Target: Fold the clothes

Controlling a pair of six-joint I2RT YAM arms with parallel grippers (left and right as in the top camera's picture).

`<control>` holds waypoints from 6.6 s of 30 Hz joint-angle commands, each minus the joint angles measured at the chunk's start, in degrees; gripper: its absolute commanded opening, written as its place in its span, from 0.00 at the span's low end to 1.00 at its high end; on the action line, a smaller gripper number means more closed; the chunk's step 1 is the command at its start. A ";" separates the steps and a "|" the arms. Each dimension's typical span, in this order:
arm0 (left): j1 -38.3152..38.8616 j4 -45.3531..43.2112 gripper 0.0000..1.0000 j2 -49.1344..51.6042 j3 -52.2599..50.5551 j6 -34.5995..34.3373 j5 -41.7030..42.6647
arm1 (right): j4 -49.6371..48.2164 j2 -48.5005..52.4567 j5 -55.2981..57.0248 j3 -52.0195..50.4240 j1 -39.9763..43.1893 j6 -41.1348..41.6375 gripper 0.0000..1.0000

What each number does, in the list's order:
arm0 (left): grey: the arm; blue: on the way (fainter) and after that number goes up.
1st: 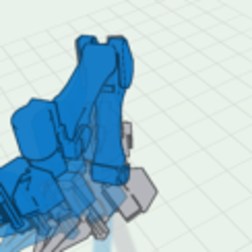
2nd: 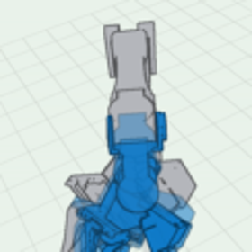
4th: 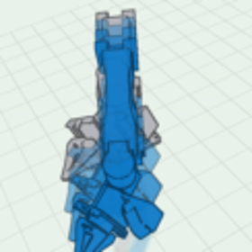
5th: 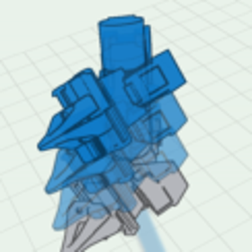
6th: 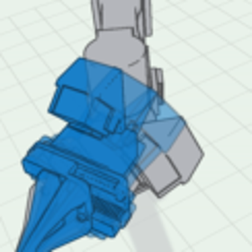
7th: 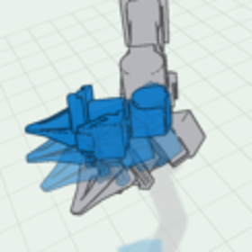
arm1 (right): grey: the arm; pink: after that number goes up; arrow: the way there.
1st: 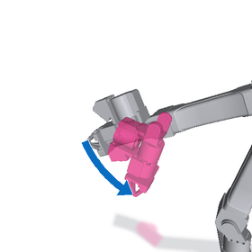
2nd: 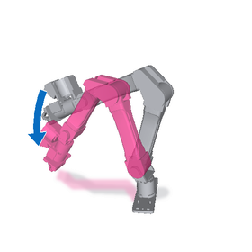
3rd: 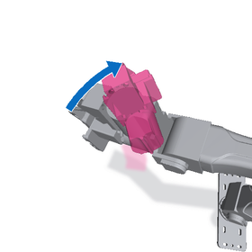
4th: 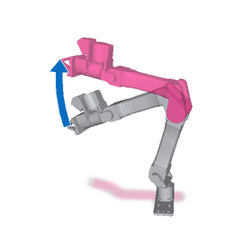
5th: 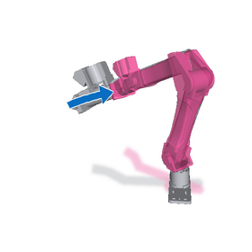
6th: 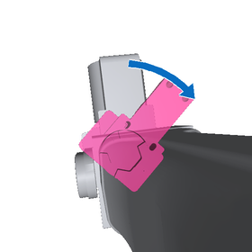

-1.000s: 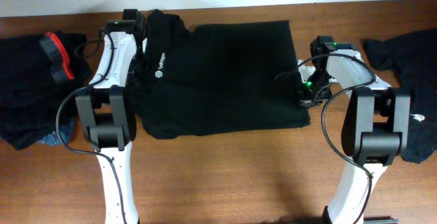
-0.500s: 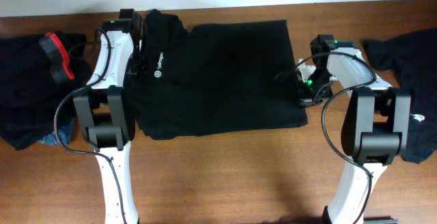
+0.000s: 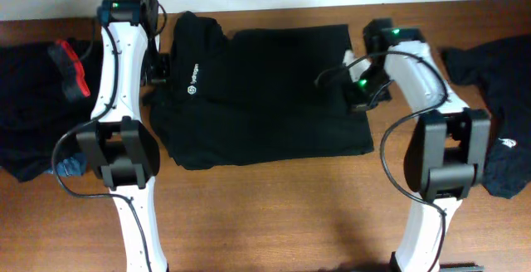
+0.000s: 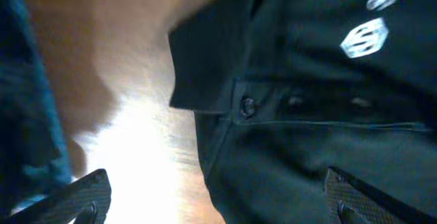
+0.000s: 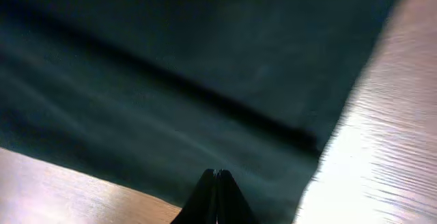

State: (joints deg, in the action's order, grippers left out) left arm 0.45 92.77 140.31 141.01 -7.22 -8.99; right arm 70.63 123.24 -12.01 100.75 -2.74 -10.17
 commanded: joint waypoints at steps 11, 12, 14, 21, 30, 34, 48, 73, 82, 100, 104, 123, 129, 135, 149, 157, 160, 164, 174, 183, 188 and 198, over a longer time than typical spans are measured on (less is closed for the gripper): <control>-5.49 -5.09 0.99 -0.50 -18.80 -2.73 10.36 | -13.90 0.37 9.60 -20.15 3.61 1.57 0.04; -5.49 -5.07 0.99 -0.52 -18.80 -2.75 10.38 | -13.88 0.37 11.76 -20.31 4.90 3.78 0.04; -5.49 -4.66 0.99 -0.52 -18.78 -1.53 15.13 | -13.92 0.35 12.70 -20.26 7.87 5.11 0.04; -5.49 -7.76 0.99 -0.63 -18.78 7.74 35.50 | -13.92 0.35 10.78 -20.24 12.52 5.07 0.04; -4.96 -1.40 0.98 -0.61 -18.80 15.06 43.71 | -14.10 0.35 10.73 -20.24 12.50 5.09 0.04; -5.01 -4.83 0.16 -0.61 -18.80 14.95 43.23 | -13.86 0.35 10.71 -20.24 12.50 5.09 0.04; -3.69 -18.47 0.01 -3.30 -9.79 8.61 41.11 | -13.73 0.35 10.03 -20.24 12.50 5.11 0.04; 6.34 3.98 0.87 -7.34 -8.02 -0.15 15.37 | -13.64 0.35 9.46 -20.24 12.50 5.09 0.04; 6.69 3.91 0.87 -8.13 -19.82 -2.19 16.61 | -13.51 0.35 9.49 -20.24 12.52 5.07 0.04; 7.34 -12.70 0.27 -8.96 -34.40 1.77 31.06 | -13.51 0.35 9.46 -20.24 12.52 5.09 0.04; 7.76 -12.66 0.01 -11.43 -28.94 4.57 38.62 | -13.49 0.35 9.44 -20.24 12.52 5.09 0.04; 22.08 -16.57 0.73 -15.28 -23.10 5.31 22.23 | -13.18 0.35 8.81 -20.24 12.50 5.09 0.04; 14.53 -10.54 0.73 -15.30 -23.10 -1.25 8.35 | -13.22 0.35 8.81 -20.24 12.52 5.09 0.04; 4.00 -12.17 0.73 -15.28 -23.10 -6.25 8.31 | -13.25 0.35 8.81 -20.24 12.50 5.09 0.04; 0.28 -24.55 0.77 -15.17 -37.62 19.58 6.71 | -13.25 0.35 8.81 -20.24 12.52 5.09 0.04; 0.28 -35.01 0.79 -15.17 -43.80 21.11 6.19 | -13.25 0.35 8.81 -20.24 12.50 5.09 0.04; 0.74 -33.66 0.75 -15.19 -43.80 27.89 9.03 | -13.25 0.35 8.81 -20.24 12.52 5.09 0.04; 1.25 -32.65 0.75 -15.19 -43.80 34.25 8.98 | -13.44 0.35 8.79 -20.24 12.52 5.09 0.04; 3.06 -41.07 0.84 -15.19 -43.80 37.29 8.55 | -13.40 0.35 8.81 -20.24 12.52 5.09 0.04; 3.15 -43.69 0.10 -15.21 -43.80 34.21 8.04 | -13.18 0.35 8.81 -20.24 12.52 5.09 0.04; 3.21 -45.24 0.01 -17.70 -41.66 28.72 0.26 | -13.07 0.35 8.81 -20.24 12.52 5.09 0.04; 3.69 -56.87 0.53 -27.08 -37.79 26.95 -7.65 | -13.05 0.35 8.79 -20.24 12.50 5.11 0.04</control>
State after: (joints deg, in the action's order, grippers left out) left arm 4.08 35.66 116.16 101.73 20.80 -15.46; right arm 57.19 120.46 -8.91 83.33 8.82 -5.76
